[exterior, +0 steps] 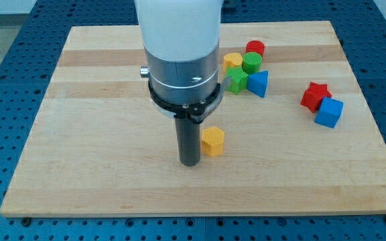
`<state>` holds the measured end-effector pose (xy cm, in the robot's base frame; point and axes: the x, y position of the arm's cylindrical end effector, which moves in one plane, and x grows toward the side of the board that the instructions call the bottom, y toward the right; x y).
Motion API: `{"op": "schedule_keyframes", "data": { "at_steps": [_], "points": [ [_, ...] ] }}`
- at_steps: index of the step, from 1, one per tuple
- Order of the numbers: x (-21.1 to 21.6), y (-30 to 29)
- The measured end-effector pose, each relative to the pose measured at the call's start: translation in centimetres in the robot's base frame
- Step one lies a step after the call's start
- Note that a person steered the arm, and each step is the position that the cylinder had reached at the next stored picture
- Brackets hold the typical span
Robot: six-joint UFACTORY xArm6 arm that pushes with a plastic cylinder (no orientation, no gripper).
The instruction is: Slide the yellow hexagon towards the green star
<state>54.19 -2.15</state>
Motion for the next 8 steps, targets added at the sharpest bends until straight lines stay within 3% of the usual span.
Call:
{"op": "schedule_keyframes", "data": {
  "at_steps": [1, 3, 4, 5, 6, 7, 8],
  "points": [
    [-1.3, 0.0],
    [3.0, 1.0],
    [1.8, 2.0],
    [-3.3, 2.0],
    [-5.1, 2.0],
    [-1.8, 1.3],
    [5.5, 0.7]
  ]
}}
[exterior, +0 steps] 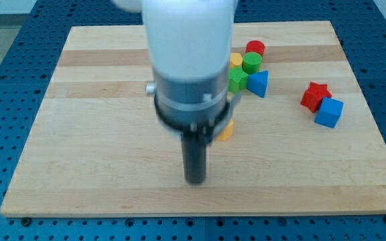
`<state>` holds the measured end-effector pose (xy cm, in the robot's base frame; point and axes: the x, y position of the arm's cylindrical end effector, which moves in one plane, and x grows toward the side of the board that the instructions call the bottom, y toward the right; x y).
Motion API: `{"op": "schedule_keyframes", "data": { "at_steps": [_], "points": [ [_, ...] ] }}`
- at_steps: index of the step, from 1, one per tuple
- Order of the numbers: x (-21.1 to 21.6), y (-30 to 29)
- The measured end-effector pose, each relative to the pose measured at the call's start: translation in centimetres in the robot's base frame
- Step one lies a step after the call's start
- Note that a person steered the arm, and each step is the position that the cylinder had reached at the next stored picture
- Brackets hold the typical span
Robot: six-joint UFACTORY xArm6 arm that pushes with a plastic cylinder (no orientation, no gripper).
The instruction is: Slide the yellow hexagon towards the green star
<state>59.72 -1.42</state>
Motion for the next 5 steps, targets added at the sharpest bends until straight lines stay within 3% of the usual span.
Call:
{"op": "schedule_keyframes", "data": {
  "at_steps": [1, 2, 5],
  "points": [
    [1.8, 2.0],
    [-1.9, 4.2],
    [-9.7, 1.6]
  ]
}}
